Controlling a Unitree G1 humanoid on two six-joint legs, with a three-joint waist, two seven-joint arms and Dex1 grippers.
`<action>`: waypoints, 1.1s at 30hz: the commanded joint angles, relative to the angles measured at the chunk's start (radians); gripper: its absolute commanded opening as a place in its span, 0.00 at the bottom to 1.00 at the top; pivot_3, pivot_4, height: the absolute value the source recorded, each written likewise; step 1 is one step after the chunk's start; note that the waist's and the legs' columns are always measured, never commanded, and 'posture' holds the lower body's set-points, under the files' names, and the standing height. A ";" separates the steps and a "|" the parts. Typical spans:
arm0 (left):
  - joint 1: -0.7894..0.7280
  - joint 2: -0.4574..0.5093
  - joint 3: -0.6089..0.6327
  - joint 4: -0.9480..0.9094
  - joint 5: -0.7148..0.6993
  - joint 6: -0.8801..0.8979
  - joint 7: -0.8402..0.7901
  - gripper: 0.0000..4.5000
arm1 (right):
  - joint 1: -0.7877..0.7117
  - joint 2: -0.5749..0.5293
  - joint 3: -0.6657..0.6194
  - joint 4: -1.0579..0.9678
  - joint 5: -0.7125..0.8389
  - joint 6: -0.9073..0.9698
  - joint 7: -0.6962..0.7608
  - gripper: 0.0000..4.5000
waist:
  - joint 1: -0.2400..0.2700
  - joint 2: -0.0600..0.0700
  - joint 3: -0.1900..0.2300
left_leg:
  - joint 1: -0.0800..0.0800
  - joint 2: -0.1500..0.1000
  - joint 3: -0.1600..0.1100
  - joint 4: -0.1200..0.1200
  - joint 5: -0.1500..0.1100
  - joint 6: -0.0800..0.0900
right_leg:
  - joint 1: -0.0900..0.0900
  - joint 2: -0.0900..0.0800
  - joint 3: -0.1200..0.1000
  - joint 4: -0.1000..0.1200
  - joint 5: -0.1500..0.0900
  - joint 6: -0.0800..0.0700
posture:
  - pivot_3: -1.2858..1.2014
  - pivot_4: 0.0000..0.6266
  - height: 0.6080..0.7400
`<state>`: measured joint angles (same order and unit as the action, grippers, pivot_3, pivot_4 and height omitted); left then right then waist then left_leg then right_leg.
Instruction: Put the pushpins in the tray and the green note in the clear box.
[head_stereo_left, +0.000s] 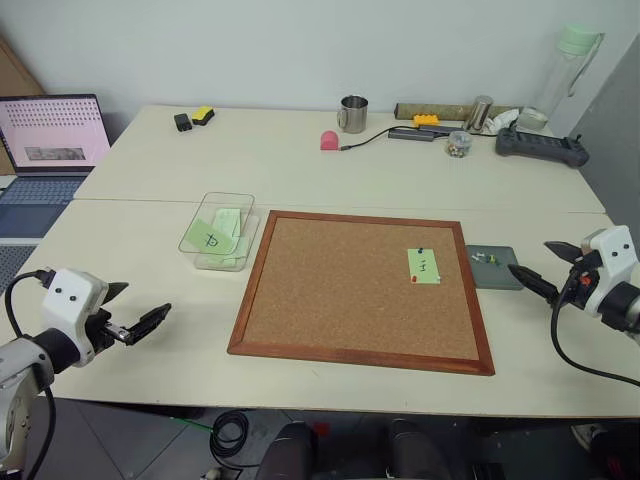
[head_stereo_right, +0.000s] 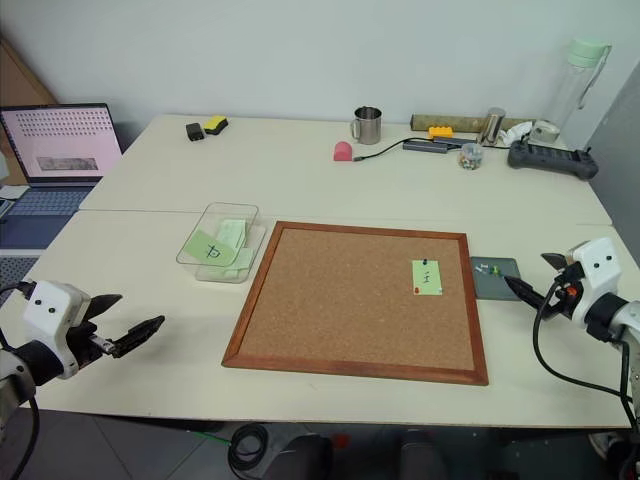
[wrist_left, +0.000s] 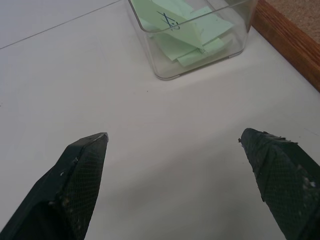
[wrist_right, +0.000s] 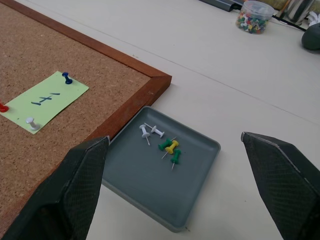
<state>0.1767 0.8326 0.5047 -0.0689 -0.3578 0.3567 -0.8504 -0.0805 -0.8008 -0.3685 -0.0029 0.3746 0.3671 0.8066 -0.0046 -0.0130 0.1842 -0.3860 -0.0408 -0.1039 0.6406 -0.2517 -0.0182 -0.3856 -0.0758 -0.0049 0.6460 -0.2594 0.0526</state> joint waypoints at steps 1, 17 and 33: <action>-0.018 0.034 0.005 -0.037 -0.017 0.007 -0.029 1.00 | 0.017 -0.035 -0.031 -0.023 -0.004 -0.034 0.024 0.99 | 0.001 0.000 0.000 | 0.000 0.000 0.000 0.000 0.000 0.000 | 0.000 0.000 0.000 0.000 0.000 0.000 | 0.52 0.24 1.00; -0.308 0.060 -0.246 -0.259 -0.122 0.121 -0.121 0.74 | 0.030 -0.097 0.009 -0.191 0.076 0.061 0.159 1.00 | 0.003 0.000 0.000 | 0.000 0.000 0.000 0.001 0.000 0.000 | 0.001 0.001 0.000 0.001 0.001 0.000 | 0.52 0.24 1.00; -0.583 -0.252 -0.691 0.041 0.081 -0.112 -0.158 0.04 | -0.212 -0.016 0.260 -0.215 0.043 0.191 0.076 1.00 | 0.002 -0.001 0.001 | -0.001 0.000 0.001 0.004 0.000 0.000 | 0.000 0.003 0.002 0.001 0.002 0.002 | 0.52 0.24 1.00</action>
<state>-0.3708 0.6266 -0.1548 -0.0799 -0.3088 0.3115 -1.0142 -0.2319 -0.8392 -0.1397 -0.2493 0.4474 0.5578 0.9085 -0.0026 -0.0144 0.1855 -0.3896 -0.0408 -0.1031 0.6449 -0.2515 -0.0182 -0.3869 -0.0726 -0.0033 0.6471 -0.2569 0.0552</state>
